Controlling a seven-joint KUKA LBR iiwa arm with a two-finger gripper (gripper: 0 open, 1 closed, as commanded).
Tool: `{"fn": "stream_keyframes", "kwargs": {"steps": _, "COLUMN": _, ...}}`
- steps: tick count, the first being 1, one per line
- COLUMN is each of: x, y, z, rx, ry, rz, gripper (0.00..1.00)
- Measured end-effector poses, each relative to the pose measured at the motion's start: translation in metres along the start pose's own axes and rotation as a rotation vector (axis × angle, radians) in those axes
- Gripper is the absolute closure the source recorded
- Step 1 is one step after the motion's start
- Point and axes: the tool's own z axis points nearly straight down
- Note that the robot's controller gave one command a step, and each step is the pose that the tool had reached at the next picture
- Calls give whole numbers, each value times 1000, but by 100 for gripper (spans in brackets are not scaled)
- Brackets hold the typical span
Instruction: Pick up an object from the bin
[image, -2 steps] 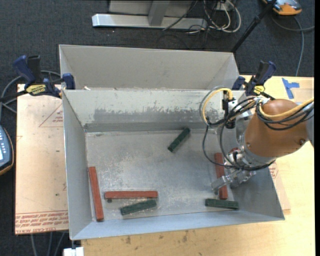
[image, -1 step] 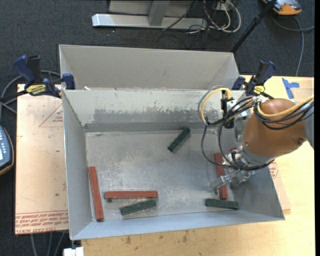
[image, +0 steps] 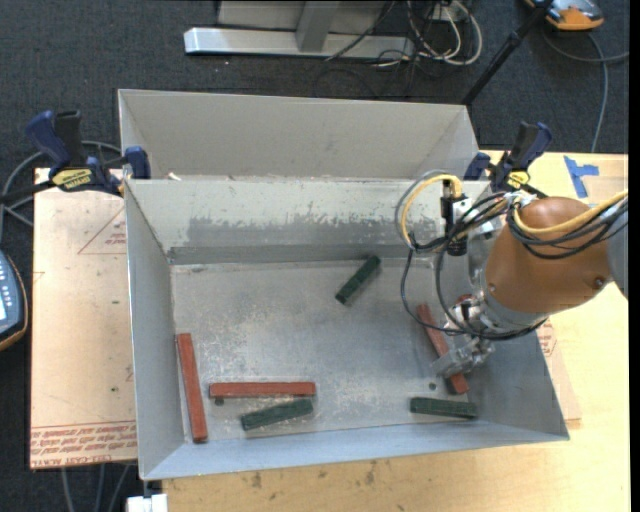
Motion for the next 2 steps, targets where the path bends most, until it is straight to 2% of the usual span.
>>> {"fn": "stream_keyframes", "kwargs": {"steps": 1, "x": -2, "y": -3, "z": -85, "rx": 2, "ry": 11, "rz": 4, "gripper": 100}}
{"fn": "stream_keyframes", "kwargs": {"steps": 2, "x": -3, "y": -5, "z": -122, "rx": -1, "ry": 10, "rz": 8, "gripper": 100}}
